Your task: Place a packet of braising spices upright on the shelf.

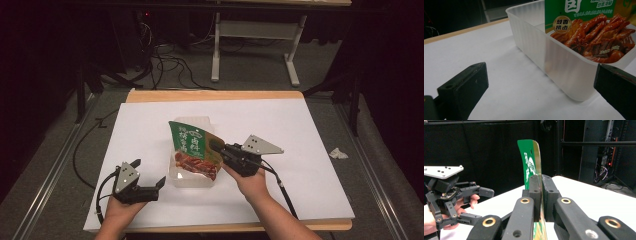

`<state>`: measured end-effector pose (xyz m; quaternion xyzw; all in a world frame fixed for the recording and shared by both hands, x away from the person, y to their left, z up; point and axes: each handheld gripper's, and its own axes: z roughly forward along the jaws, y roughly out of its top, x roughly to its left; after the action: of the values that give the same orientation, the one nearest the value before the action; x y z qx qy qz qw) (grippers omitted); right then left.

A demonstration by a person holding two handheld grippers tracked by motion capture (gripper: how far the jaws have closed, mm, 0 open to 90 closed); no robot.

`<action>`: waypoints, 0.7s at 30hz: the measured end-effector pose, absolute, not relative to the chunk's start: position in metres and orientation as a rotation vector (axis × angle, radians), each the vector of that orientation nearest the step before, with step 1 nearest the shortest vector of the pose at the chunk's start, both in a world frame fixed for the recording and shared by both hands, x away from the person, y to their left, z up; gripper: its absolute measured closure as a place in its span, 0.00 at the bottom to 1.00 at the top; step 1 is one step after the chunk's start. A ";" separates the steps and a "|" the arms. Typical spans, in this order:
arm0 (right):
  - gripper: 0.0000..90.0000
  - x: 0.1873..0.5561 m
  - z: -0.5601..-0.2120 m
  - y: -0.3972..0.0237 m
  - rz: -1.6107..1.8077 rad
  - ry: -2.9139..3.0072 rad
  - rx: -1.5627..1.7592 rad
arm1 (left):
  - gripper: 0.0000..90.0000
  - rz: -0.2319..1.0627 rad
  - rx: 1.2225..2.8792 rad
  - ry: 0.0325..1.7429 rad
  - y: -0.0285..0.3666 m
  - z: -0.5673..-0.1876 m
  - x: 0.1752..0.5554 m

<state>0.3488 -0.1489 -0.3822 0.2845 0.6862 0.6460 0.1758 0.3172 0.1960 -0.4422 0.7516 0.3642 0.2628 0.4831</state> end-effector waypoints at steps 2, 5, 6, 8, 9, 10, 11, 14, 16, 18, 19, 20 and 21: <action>0.96 0.349 -0.382 -0.149 1.825 1.949 0.805 | 0.00 0.640 1.831 0.887 0.196 -0.442 0.317; 0.90 0.349 -0.379 -0.149 1.819 1.963 0.796 | 0.00 0.637 1.833 0.885 0.195 -0.442 0.317; 0.88 0.349 -0.379 -0.150 1.817 1.968 0.799 | 0.00 0.637 1.834 0.884 0.195 -0.442 0.317; 0.83 0.349 -0.378 -0.150 1.814 1.980 0.793 | 0.00 0.638 1.831 0.883 0.195 -0.442 0.317; 0.79 0.349 -0.377 -0.150 1.809 1.987 0.791 | 0.00 0.636 1.825 0.885 0.195 -0.442 0.317; 0.77 0.349 -0.377 -0.150 1.799 1.996 0.799 | 0.00 0.631 1.824 0.887 0.196 -0.442 0.317; 0.74 0.350 -0.377 -0.150 1.799 2.000 0.796 | 0.00 0.628 1.821 0.888 0.196 -0.442 0.317; 0.62 0.351 -0.376 -0.150 1.793 2.024 0.801 | 0.00 0.624 1.820 0.886 0.196 -0.442 0.317; 0.56 0.352 -0.376 -0.150 1.781 2.035 0.798 | 0.00 0.622 1.819 0.885 0.196 -0.441 0.317; 0.48 0.353 -0.376 -0.150 1.769 2.043 0.785 | 0.00 0.616 1.818 0.884 0.196 -0.441 0.316; 0.44 0.353 -0.376 -0.150 1.767 2.047 0.780 | 0.00 0.614 1.816 0.884 0.196 -0.441 0.317; 0.39 0.353 -0.375 -0.151 1.764 2.051 0.780 | 0.00 0.613 1.816 0.884 0.196 -0.441 0.317; 0.34 0.354 -0.375 -0.152 1.760 2.050 0.771 | 0.00 0.612 1.819 0.884 0.196 -0.441 0.317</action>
<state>0.3542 -0.1521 -0.3753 0.2707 0.7197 0.6177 0.1652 0.3167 0.1959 -0.4415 0.7494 0.3641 0.2523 0.4921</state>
